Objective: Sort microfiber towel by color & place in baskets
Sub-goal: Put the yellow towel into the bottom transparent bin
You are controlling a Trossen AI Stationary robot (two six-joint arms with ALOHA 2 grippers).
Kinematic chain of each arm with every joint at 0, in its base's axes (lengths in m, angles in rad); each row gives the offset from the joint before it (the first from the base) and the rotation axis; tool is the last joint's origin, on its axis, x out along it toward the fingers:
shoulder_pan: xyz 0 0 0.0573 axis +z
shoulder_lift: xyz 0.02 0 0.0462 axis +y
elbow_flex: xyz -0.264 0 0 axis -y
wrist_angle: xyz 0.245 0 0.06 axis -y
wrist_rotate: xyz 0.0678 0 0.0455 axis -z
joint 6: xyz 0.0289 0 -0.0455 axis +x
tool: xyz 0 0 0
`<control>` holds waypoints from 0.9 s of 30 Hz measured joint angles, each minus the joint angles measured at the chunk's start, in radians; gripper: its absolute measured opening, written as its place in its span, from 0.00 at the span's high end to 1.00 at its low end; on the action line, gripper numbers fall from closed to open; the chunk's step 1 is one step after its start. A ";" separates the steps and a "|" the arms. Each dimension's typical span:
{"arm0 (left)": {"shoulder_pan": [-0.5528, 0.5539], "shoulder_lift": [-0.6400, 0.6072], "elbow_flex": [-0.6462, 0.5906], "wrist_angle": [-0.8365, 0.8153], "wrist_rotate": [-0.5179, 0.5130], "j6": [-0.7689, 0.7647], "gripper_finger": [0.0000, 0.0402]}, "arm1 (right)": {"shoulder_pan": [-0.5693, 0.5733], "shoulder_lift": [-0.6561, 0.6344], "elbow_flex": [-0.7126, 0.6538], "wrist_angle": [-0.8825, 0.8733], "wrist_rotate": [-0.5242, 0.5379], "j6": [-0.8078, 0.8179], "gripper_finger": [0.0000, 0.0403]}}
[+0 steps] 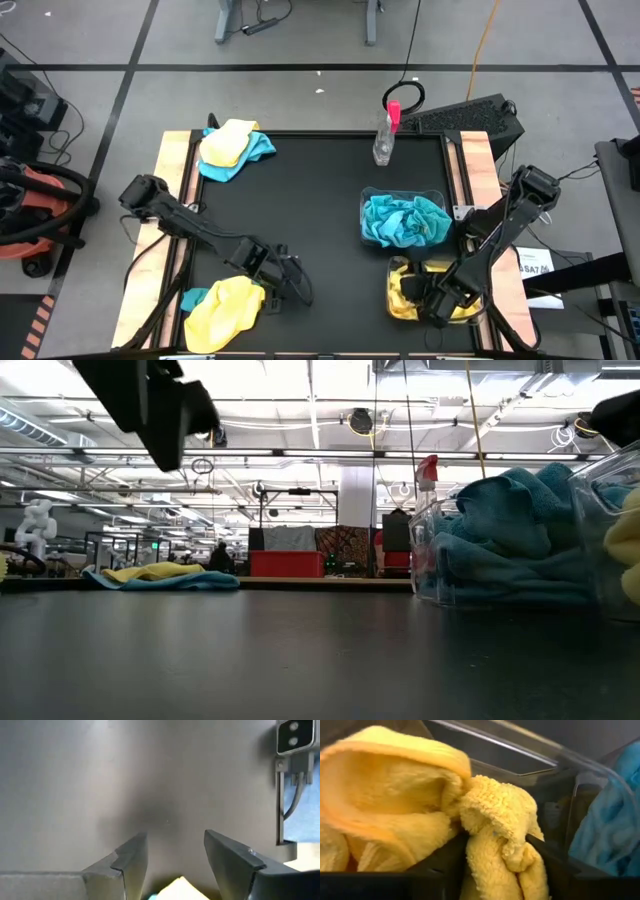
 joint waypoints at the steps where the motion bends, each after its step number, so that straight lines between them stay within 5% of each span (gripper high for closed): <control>1: -0.006 -0.013 0.000 -0.017 -0.014 -0.015 0.50 | 0.000 0.000 0.009 -0.004 -0.001 -0.007 0.52; 11: -0.111 -0.117 0.000 -0.220 -0.087 -0.234 0.50 | 0.001 0.001 0.121 -0.092 -0.003 -0.020 0.35; 27: -0.265 -0.144 0.000 -0.377 -0.089 -0.505 0.50 | 0.014 0.001 0.226 -0.203 -0.102 -0.008 0.34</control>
